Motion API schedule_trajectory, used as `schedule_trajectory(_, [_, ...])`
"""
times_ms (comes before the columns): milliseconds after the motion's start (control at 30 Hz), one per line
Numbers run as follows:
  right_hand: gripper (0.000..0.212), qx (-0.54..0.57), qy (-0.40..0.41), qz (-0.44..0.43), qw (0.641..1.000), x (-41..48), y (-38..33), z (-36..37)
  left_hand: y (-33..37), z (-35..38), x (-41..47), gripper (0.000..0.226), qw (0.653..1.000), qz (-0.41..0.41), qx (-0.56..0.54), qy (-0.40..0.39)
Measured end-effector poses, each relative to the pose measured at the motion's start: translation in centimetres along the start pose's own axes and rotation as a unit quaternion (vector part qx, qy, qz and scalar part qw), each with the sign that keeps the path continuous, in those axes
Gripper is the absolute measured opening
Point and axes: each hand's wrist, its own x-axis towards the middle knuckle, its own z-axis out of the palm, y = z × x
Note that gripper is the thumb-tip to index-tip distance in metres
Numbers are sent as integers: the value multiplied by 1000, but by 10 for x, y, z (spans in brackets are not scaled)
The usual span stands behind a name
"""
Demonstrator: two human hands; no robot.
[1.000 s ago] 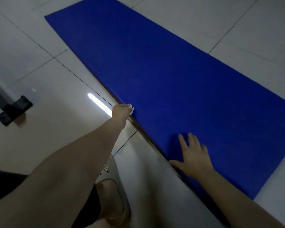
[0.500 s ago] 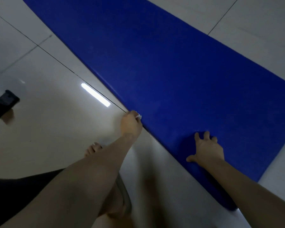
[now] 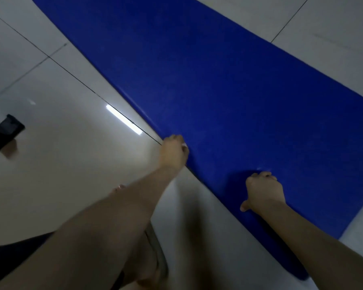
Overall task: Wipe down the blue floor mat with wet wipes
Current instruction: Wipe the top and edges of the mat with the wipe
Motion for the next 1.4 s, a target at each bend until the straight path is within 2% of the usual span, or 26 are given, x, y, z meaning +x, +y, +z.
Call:
schedule_trajectory(133, [116,7,-3,-1,1000,0,-1,-1,-24,-19,51,13,996,-83,37,8])
schedule_trajectory(267, [114,11,-8,3,1000,0,-1,-1,-5,-4,24,13,995,-100,-7,-10])
schedule_trajectory(367, [115,14,-9,3,1000,0,-1,-2,23,15,-20,11,996,-48,-44,-53])
schedule_trajectory(500, [112,27,-13,1,1000,1,0,-3,62,35,-83,14,989,74,-52,-115])
schedule_trajectory(600, [109,37,-12,2,999,0,1,-2,69,38,-102,19,974,162,-3,-159])
schedule_trajectory(700, [111,41,-9,3,999,-1,2,-1,55,29,-71,24,957,215,98,-171])
schedule_trajectory(767, [112,42,-4,3,999,0,1,0,37,20,-39,21,964,183,133,-137])
schedule_trajectory(867, [114,44,1,6,999,1,1,2,2,3,11,18,986,70,142,-59])
schedule_trajectory(967, [119,46,3,4,999,2,3,5,-15,-12,40,19,993,-66,102,-4])
schedule_trajectory(1033, [121,45,4,3,999,3,4,6,-10,-10,37,19,992,-103,74,1])
schedule_trajectory(1167, [120,42,3,-2,999,4,5,6,10,12,-17,15,996,-79,27,-20])
schedule_trajectory(1300, [120,40,5,-4,999,4,5,6,40,31,-70,23,994,-47,-13,-98])
schedule_trajectory(1400, [120,44,9,-6,999,4,5,6,61,38,-103,24,986,51,4,-158])
